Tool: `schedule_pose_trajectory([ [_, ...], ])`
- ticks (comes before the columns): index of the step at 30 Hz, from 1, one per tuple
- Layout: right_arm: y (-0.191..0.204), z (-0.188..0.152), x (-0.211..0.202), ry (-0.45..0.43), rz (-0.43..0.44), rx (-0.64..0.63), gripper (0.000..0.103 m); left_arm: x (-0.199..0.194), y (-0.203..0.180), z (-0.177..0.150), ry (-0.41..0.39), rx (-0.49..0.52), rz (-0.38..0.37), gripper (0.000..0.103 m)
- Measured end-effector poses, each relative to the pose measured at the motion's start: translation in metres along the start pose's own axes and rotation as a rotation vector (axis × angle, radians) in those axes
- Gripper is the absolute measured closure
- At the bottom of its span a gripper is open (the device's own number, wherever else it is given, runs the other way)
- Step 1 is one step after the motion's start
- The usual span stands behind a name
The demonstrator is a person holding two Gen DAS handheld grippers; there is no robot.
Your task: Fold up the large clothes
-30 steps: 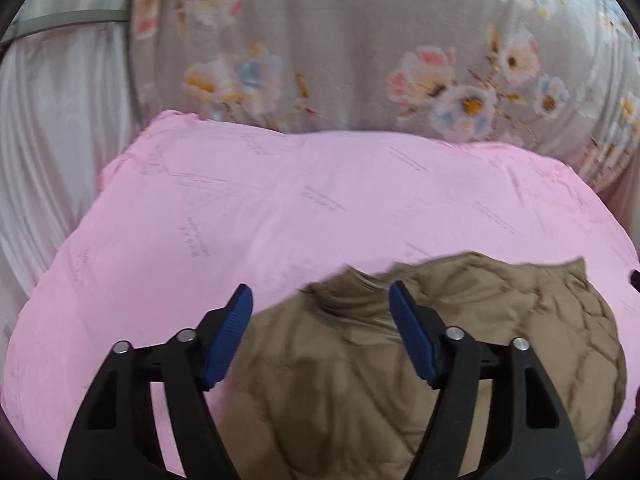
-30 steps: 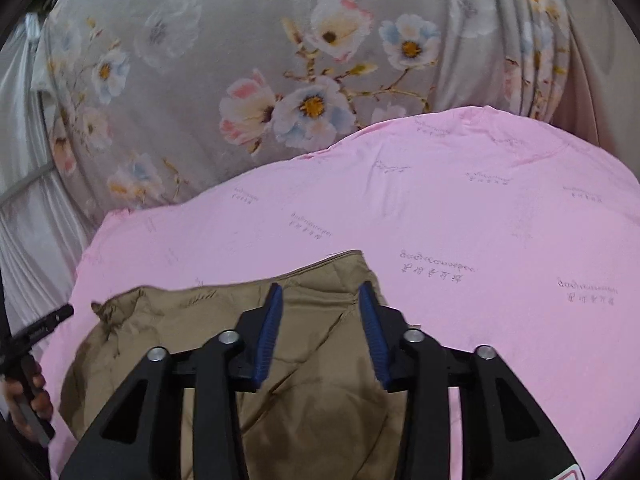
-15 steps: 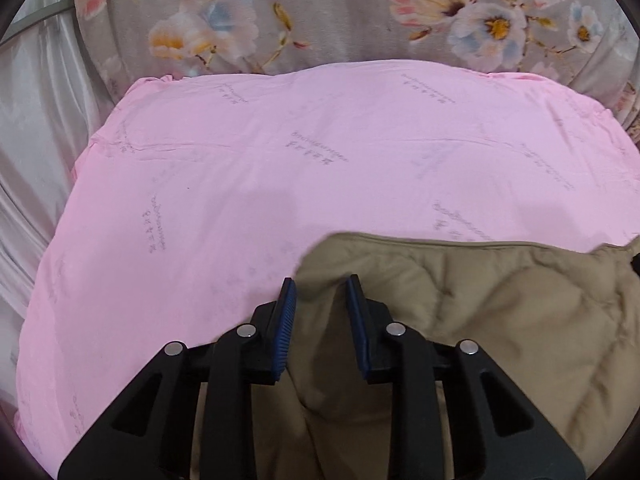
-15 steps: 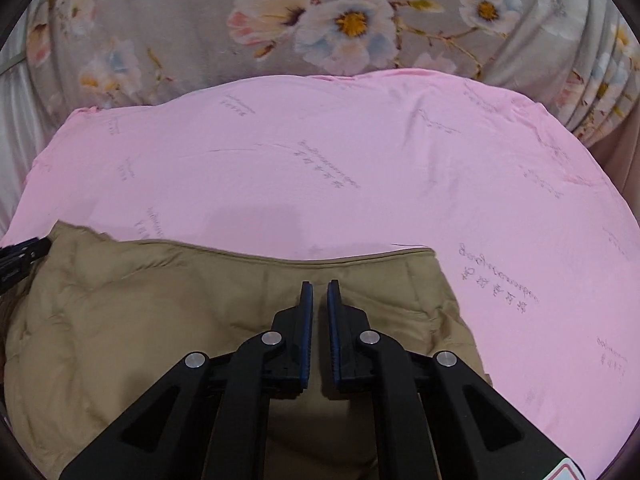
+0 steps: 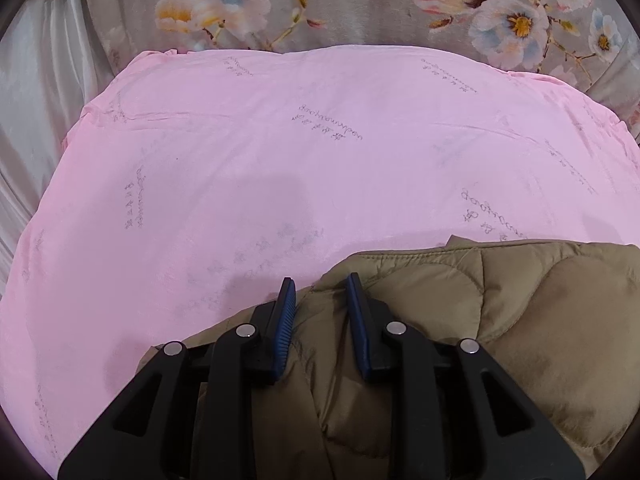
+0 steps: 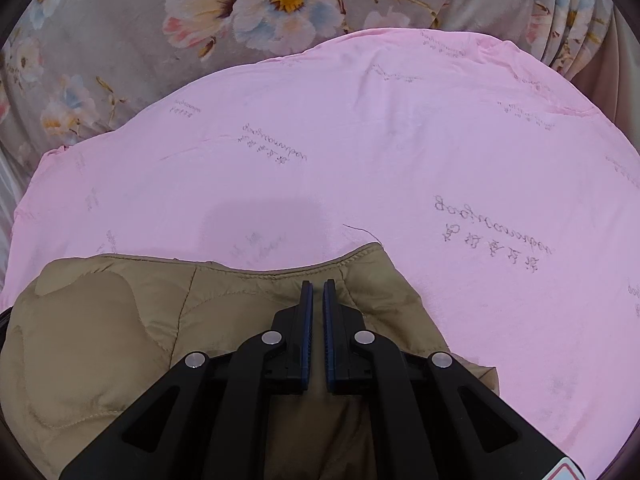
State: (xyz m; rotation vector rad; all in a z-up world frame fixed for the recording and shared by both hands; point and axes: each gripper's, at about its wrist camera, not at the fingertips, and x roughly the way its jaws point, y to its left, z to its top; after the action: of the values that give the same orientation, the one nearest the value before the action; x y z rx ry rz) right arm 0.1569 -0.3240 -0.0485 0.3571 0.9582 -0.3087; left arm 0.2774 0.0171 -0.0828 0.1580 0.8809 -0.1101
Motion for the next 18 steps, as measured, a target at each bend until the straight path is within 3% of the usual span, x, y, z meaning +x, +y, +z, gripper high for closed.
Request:
schedule_pose_trajectory([
  [15, -0.002, 0.0, 0.002, -0.005, 0.012, 0.007, 0.1, 0.001, 0.002, 0.0, -0.004, -0.004, -0.001, 0.077],
  [18, 0.005, 0.002, -0.012, -0.021, -0.024, -0.022, 0.098, -0.011, 0.008, 0.002, -0.003, -0.027, 0.018, 0.072],
])
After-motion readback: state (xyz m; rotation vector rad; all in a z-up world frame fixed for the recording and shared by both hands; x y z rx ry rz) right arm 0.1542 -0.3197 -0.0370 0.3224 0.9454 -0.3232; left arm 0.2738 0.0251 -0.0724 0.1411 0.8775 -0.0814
